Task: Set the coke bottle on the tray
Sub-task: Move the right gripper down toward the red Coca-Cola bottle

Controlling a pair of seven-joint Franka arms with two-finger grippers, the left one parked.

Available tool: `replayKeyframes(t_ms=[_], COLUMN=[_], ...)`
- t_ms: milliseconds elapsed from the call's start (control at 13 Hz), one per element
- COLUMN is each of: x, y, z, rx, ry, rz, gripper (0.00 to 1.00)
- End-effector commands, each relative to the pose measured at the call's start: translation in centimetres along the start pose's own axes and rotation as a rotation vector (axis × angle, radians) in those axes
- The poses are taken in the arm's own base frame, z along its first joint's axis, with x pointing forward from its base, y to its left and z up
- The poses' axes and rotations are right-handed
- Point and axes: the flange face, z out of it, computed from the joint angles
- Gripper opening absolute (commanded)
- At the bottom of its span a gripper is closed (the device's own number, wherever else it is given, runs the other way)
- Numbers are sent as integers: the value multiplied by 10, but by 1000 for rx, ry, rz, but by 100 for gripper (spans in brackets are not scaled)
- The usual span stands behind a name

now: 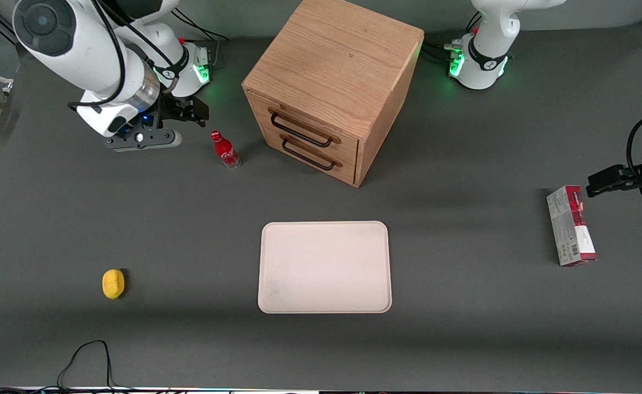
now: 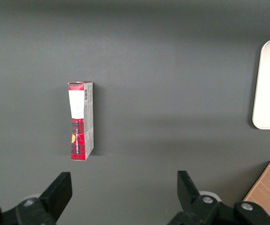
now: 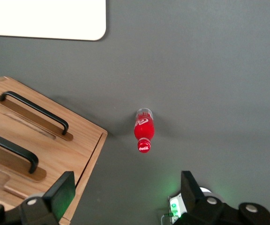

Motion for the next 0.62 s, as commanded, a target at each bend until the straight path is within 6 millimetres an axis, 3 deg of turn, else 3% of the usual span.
replayKeyframes(t_ms=[0, 231, 385, 538], x=[-9, -27, -44, -48], y=[10, 21, 14, 17], z=[35, 95, 137, 171], rx=[14, 32, 42, 54], ry=[-39, 2, 49, 87], rz=[23, 32, 16, 39], gripper=[100, 100, 100, 100])
